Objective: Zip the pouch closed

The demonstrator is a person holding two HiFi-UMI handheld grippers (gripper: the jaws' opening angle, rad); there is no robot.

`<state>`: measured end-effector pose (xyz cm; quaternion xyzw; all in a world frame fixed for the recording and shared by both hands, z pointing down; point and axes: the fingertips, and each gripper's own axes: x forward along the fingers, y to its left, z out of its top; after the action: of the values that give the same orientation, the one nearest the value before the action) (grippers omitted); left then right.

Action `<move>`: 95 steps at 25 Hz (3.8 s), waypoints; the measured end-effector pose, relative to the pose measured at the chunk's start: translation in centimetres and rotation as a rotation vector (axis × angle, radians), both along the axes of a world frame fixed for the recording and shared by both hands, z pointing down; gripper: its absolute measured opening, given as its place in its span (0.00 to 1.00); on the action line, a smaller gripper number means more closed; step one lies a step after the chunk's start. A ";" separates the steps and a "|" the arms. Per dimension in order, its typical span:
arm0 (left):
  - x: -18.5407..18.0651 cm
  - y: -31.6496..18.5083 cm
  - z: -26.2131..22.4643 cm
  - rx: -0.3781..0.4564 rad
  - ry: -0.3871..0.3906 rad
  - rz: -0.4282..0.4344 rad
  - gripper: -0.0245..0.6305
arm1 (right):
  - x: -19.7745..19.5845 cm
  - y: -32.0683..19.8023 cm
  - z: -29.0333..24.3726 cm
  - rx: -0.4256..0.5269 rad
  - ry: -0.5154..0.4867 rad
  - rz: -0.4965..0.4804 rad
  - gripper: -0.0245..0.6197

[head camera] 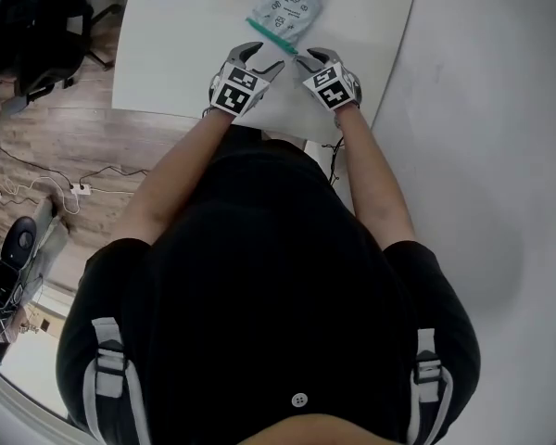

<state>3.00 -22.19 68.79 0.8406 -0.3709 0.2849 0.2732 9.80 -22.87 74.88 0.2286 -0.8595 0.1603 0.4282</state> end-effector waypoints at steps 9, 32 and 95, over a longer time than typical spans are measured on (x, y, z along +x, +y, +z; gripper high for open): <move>1.2 0.6 1.8 -0.063 0.021 0.030 0.44 | -0.7 -0.2 1.5 -0.004 0.044 -0.036 0.17; 3.2 0.8 5.4 -0.167 -0.015 0.116 0.32 | -3.4 0.7 -2.6 -0.004 -0.091 -0.061 0.08; -4.6 -0.6 4.9 -0.212 -0.147 -0.064 0.05 | -0.9 0.9 -3.4 0.050 0.014 0.010 0.08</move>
<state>-1.59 -22.78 73.74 0.7717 -0.3843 0.3744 0.3415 8.92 -21.93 71.48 0.2448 -0.8590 0.1394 0.4276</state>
